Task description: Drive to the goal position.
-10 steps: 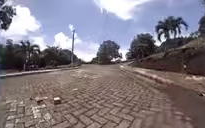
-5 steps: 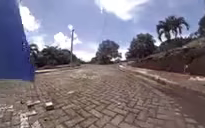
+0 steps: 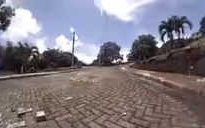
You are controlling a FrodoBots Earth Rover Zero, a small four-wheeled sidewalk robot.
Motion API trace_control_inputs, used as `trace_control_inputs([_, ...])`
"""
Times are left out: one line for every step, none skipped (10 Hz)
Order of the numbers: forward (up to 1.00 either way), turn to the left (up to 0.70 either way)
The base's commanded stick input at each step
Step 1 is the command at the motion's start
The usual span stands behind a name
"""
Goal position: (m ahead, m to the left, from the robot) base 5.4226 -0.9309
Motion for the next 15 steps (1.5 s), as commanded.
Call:
trace_control_inputs([0.5,0.0])
trace_control_inputs([0.5,0.0])
trace_control_inputs([0.5,0.0])
trace_control_inputs([0.5,0.0])
trace_control_inputs([0.5,-0.04])
trace_control_inputs([0.5,-0.07])
trace_control_inputs([0.5,-0.11])
trace_control_inputs([0.5,-0.14])
trace_control_inputs([0.5,-0.18])
trace_control_inputs([0.5,-0.21])
trace_control_inputs([0.5,-0.25])
trace_control_inputs([0.5,-0.22])
trace_control_inputs([0.5,-0.09])
trace_control_inputs([0.5,0.0])
trace_control_inputs([0.5,0.0])
